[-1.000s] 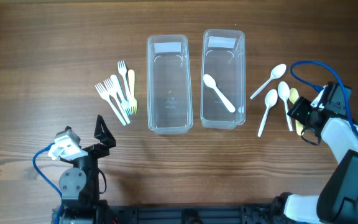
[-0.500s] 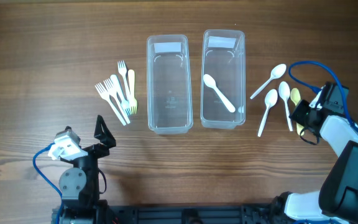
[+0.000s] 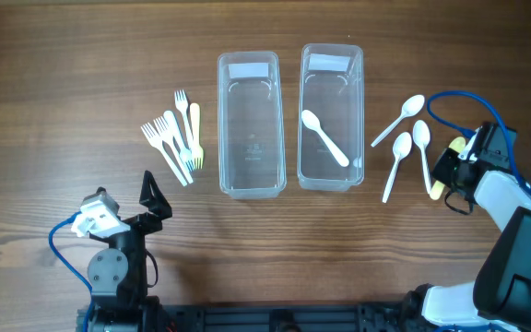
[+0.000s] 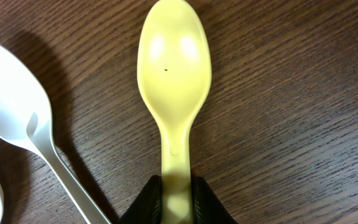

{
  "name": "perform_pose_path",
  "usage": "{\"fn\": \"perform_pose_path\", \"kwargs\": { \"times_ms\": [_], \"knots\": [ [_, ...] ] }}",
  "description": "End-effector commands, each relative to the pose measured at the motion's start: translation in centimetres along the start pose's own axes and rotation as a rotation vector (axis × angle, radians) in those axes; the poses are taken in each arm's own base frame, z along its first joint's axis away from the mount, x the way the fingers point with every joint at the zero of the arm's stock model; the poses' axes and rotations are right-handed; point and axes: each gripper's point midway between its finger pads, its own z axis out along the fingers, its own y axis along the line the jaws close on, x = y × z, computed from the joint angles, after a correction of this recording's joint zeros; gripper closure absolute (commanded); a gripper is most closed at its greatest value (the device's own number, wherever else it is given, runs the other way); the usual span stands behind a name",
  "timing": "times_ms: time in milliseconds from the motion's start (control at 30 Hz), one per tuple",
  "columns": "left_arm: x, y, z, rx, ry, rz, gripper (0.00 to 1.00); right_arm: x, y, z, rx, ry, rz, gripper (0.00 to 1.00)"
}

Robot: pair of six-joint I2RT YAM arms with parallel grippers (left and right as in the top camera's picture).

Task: Pack container
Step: 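Return the right gripper to the spoons and grasp the yellow spoon, then carry the yellow spoon into the right container and release it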

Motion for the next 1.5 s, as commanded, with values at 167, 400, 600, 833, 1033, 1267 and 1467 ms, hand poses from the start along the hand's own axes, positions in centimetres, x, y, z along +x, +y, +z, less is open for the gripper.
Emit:
{"fn": "perform_pose_path", "kwargs": {
  "times_ms": [167,400,600,833,1033,1267,1467],
  "knots": [
    [0.2,0.2,0.1,-0.005,0.001,0.013,0.0,1.2,-0.1,0.7,0.001,0.049,0.073,0.96],
    [0.2,0.2,0.1,-0.005,0.002,0.013,0.0,-2.6,1.9,-2.3,-0.077,0.004,0.079,0.96],
    [0.2,0.2,0.1,-0.005,0.001,0.013,0.0,-7.4,5.2,-9.2,-0.243,-0.127,0.057,0.96],
    [0.2,0.2,0.1,-0.005,0.001,0.013,0.0,-7.6,14.7,-21.9,-0.735,-0.309,-0.223,0.96],
    [0.2,0.2,0.1,-0.005,0.002,0.012,0.0,-3.0,21.9,-25.1,-0.891,-0.292,-0.447,0.96],
    [0.2,0.2,0.1,-0.005,0.001,0.012,0.0,0.2,26.5,-18.7,-0.854,-0.085,-0.428,0.96],
    [0.2,0.2,0.1,-0.005,0.001,0.013,0.0,1.1,26.9,-15.6,-0.831,0.002,-0.389,0.44]
  ]
}}
